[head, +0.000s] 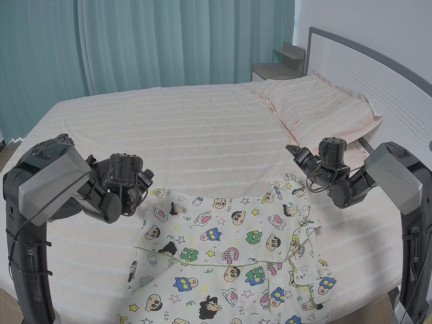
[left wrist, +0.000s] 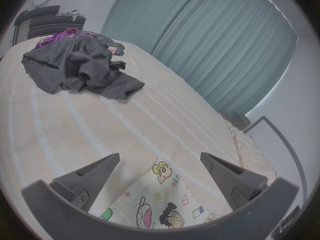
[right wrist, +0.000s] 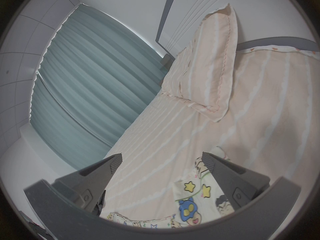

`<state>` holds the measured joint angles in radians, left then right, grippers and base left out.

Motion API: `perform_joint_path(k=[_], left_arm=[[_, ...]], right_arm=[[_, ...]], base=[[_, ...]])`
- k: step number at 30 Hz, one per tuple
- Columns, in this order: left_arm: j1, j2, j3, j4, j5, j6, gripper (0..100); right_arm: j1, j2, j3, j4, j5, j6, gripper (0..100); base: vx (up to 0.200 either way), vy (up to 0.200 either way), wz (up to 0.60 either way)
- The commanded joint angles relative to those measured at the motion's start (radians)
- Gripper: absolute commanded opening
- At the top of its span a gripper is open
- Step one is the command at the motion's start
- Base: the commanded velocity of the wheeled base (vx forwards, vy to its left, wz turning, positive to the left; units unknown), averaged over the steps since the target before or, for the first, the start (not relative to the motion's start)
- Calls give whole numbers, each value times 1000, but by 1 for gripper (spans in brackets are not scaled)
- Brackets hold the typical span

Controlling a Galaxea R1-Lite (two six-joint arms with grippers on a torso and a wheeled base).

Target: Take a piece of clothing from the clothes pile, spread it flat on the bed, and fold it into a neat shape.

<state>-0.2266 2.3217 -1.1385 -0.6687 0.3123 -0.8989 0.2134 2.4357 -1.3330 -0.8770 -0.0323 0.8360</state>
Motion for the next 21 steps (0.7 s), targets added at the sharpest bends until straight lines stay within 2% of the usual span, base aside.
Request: perform_joint_path(k=[1, 4, 10, 12, 14, 17, 19, 21], left_arm=[[27, -168, 98, 0, -39, -12, 100], [27, -280, 201, -2, -82, -17, 100], [27, -525, 448, -3, -242, -118, 100], [29, -550, 474, -3, -256, -123, 100], [38, -630, 579, -3, -292, -126, 100], [38, -667, 651, -5, -314, -126, 100], [32, -680, 715, -5, -354, -137, 100], [29, -680, 732, -6, -364, -147, 100]], right_arm=[[-63, -103, 98, 16, 11, -5, 100], [-101, -188, 209, 12, 32, -5, 100], [-180, -400, 615, -85, 152, -20, 100], [-186, -417, 666, -106, 160, -31, 100], [-206, -471, 880, -200, 189, -92, 100], [-209, -488, 1015, -284, 223, -120, 100], [-207, -489, 1134, -378, 284, -124, 100], [-207, -483, 1163, -402, 307, -127, 100]], base=[[0, 0, 0], [0, 0, 0], [0, 0, 0], [0, 0, 0], [0, 0, 0], [0, 0, 0], [0, 0, 0], [0, 0, 0]])
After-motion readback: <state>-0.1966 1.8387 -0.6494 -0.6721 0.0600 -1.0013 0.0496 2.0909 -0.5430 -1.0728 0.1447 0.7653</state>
